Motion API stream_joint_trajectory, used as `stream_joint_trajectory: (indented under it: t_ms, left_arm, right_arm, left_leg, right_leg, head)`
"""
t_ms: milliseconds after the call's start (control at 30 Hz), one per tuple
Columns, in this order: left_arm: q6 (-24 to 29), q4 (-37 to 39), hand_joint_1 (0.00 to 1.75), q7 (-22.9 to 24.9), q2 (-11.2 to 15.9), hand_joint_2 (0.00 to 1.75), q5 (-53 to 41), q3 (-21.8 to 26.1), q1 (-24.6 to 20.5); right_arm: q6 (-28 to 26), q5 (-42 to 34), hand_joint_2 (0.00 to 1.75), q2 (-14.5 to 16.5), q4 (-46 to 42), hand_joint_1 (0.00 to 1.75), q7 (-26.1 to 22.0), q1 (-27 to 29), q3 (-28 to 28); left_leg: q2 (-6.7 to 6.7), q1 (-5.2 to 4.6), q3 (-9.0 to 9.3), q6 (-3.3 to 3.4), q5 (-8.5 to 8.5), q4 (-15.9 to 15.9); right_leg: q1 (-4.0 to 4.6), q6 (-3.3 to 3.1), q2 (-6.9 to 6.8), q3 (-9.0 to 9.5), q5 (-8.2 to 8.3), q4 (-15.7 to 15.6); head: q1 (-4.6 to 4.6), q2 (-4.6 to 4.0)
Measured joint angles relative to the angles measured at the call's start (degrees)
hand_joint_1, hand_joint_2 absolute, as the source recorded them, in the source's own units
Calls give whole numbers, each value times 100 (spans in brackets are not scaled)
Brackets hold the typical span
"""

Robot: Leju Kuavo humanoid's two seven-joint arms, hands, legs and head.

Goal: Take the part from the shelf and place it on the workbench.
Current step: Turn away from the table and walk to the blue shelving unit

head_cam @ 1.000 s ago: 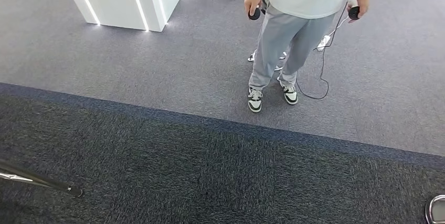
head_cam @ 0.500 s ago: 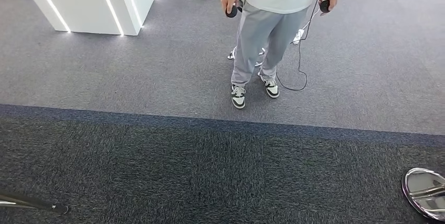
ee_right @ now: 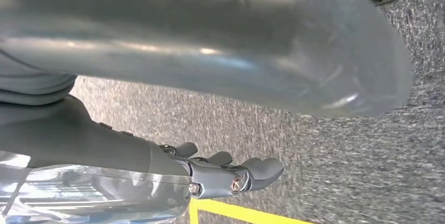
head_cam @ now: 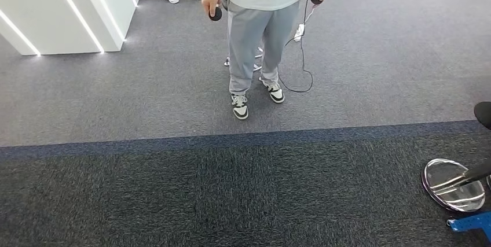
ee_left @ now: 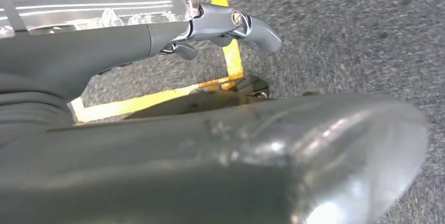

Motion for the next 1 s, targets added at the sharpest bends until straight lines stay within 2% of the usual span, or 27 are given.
stream_joint_trajectory:
  t_ms: [67,133,167,200,267,333,367,400,433,467,533,567,600,700,733,767,833,867,900,933,967,1000]
  left_arm:
    - [1,0,0,0,3,0,1,2,1]
    - [0,0,0,2,6,0,1,4,-2]
    - [-3,0,0,5,7,0,1,4,-7]
    - [-11,0,0,8,6,0,-1,4,-13]
    - [-39,0,0,16,5,0,-15,5,-18]
    - [-71,1,0,40,5,0,-51,6,-10]
    - [-85,2,0,59,5,0,-70,6,-4]
    - [-94,3,0,78,5,0,-84,6,-2]
    - [-99,4,0,91,4,0,-92,6,-3]
    - [-103,4,0,98,2,0,-94,6,-6]
    - [-103,4,0,101,-2,0,-96,6,-12]
    - [-103,4,0,102,-2,0,-96,6,-13]
    - [-103,4,0,103,-2,0,-96,6,-15]
    - [-103,4,0,105,-3,0,-96,8,-31]
    - [-103,4,0,105,-3,0,-96,10,-35]
    - [-103,4,0,105,-3,0,-96,12,-36]
    - [-103,5,0,109,-3,0,-98,20,-34]
    - [-103,6,0,111,-3,0,-99,29,-31]
    - [-103,7,0,113,-3,0,-101,39,-30]
    - [-103,7,0,114,-3,0,-101,51,-29]
    - [-103,7,0,115,-3,0,-100,63,-31]
    - [-103,7,0,115,-3,0,-100,73,-37]
  right_arm:
    - [1,0,0,11,0,0,0,-5,0]
    - [1,2,0,21,0,0,0,-1,-1]
    - [1,5,0,21,0,0,0,8,-1]
    - [1,11,0,21,0,0,0,18,-3]
    - [1,31,0,20,0,0,1,25,-9]
    - [5,58,0,19,0,0,2,15,-17]
    - [8,72,0,19,0,0,2,11,-21]
    - [10,84,0,19,0,0,2,10,-24]
    - [12,92,0,17,0,0,2,13,-27]
    - [12,96,0,14,0,0,2,15,-29]
    - [11,98,0,7,0,0,2,13,-32]
    - [13,99,0,5,0,0,2,7,-33]
    - [16,101,0,5,0,0,3,4,-34]
    - [26,111,0,5,0,0,4,3,-43]
    - [26,114,0,5,0,0,4,-1,-46]
    - [26,118,0,5,-1,0,4,-7,-48]
    - [26,139,0,5,-3,0,2,-21,-49]
    - [25,157,0,5,-4,0,1,-24,-50]
    - [17,178,0,5,-4,0,-1,-25,-50]
    - [-4,203,0,5,-4,0,-7,-24,-50]
    - [-36,228,0,5,-4,0,-19,-21,-49]
    - [-68,252,0,6,-4,0,-31,-19,-49]
  left_leg:
    - [-179,-28,271,64,338,-703]
    - [-254,-56,355,91,399,-934]
    - [-215,-58,364,103,409,-953]
    - [-171,-52,383,125,429,-989]
    - [-75,-29,416,186,475,-1078]
    - [43,-28,430,222,498,-1112]
    - [108,-32,427,226,500,-1108]
    - [171,-32,424,226,502,-1102]
    - [228,-29,420,222,498,-1095]
    - [280,-24,417,212,492,-1085]
    - [364,-25,411,168,463,-1037]
    - [394,-32,407,134,446,-1006]
    - [424,-41,405,99,437,-980]
    - [491,-34,399,-8,445,-955]
    - [442,-21,375,-44,379,-903]
    - [353,-9,320,-70,227,-757]
    - [155,4,101,-98,-267,-141]
    - [107,5,-18,-95,-502,237]
    - [88,6,-92,-85,-653,529]
    - [81,5,-68,-67,-689,622]
    - [78,2,71,-40,-627,488]
    - [71,-3,317,-2,-494,138]
  right_leg:
    - [6,35,116,12,-23,21]
    - [-5,92,201,-8,-31,28]
    - [-15,126,238,-17,-26,16]
    - [-21,156,208,-25,-41,34]
    - [-13,214,-9,-149,-224,296]
    - [-24,262,-226,-476,-595,955]
    - [-41,286,-250,-655,-749,1308]
    - [-61,310,-261,-770,-810,1537]
    - [-81,333,-275,-784,-757,1566]
    - [-101,353,-303,-677,-600,1364]
    - [-120,371,-476,-268,-224,590]
    - [-115,350,-546,-116,-101,285]
    - [-102,319,-593,-45,-42,119]
    - [-78,181,-501,-97,41,74]
    - [-82,131,-469,-121,79,61]
    - [-87,80,-439,-158,122,45]
    - [-66,9,-371,-265,215,37]
    - [-47,-10,-328,-335,265,41]
    - [-26,-17,-279,-410,319,46]
    - [-7,-20,-235,-486,376,52]
    - [11,-19,-193,-562,436,56]
    - [26,-16,-155,-634,500,58]
  head:
    - [1,0]
    - [2,0]
    - [1,0]
    - [2,0]
    - [14,0]
    - [27,0]
    - [26,0]
    - [27,0]
    - [27,0]
    - [27,0]
    - [28,0]
    - [25,0]
    - [22,0]
    - [16,0]
    - [16,0]
    - [15,0]
    - [15,0]
    - [14,0]
    - [14,0]
    - [14,0]
    - [14,0]
    - [14,0]
